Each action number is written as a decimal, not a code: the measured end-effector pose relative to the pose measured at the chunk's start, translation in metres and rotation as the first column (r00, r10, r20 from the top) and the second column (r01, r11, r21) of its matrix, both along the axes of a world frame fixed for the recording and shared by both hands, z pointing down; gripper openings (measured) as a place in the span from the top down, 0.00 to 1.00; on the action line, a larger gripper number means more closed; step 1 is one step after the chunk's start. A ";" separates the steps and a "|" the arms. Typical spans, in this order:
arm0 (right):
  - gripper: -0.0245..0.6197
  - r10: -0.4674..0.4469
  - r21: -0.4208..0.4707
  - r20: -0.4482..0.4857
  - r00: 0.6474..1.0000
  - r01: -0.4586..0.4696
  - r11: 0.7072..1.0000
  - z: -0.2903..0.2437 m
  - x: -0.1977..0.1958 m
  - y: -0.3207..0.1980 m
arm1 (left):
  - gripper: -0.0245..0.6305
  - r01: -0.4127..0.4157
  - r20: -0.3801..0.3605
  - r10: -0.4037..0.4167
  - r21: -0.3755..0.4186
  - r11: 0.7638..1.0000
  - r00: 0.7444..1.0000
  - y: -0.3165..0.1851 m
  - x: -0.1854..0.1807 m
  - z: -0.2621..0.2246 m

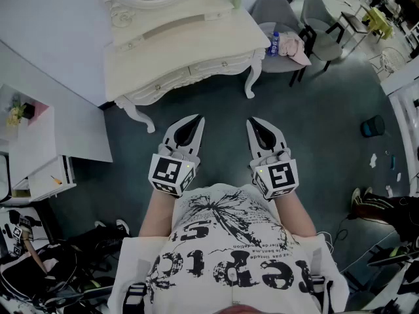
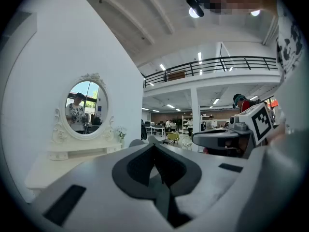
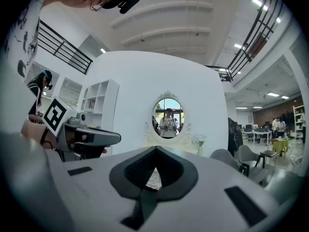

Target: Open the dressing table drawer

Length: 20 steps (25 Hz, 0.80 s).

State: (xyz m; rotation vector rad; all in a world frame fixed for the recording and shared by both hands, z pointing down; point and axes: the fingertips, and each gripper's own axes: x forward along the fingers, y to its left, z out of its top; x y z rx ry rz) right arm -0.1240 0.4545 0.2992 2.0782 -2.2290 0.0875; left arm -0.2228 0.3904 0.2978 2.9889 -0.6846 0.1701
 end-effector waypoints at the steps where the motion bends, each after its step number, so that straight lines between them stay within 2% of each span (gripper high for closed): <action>1: 0.94 -0.001 -0.002 0.001 1.000 0.001 1.000 0.001 0.000 -0.003 | 0.95 0.001 0.001 -0.001 -0.003 1.000 1.000 -0.003 0.000 0.000; 9: 0.94 -0.009 -0.011 0.007 1.000 0.009 1.000 0.007 0.006 -0.002 | 0.95 -0.004 0.001 0.004 0.011 1.000 1.000 0.001 0.009 -0.001; 20: 0.94 -0.026 -0.054 0.032 0.999 0.028 0.998 0.025 0.036 0.013 | 0.95 0.035 -0.002 -0.035 -0.026 0.999 0.999 0.021 0.037 0.015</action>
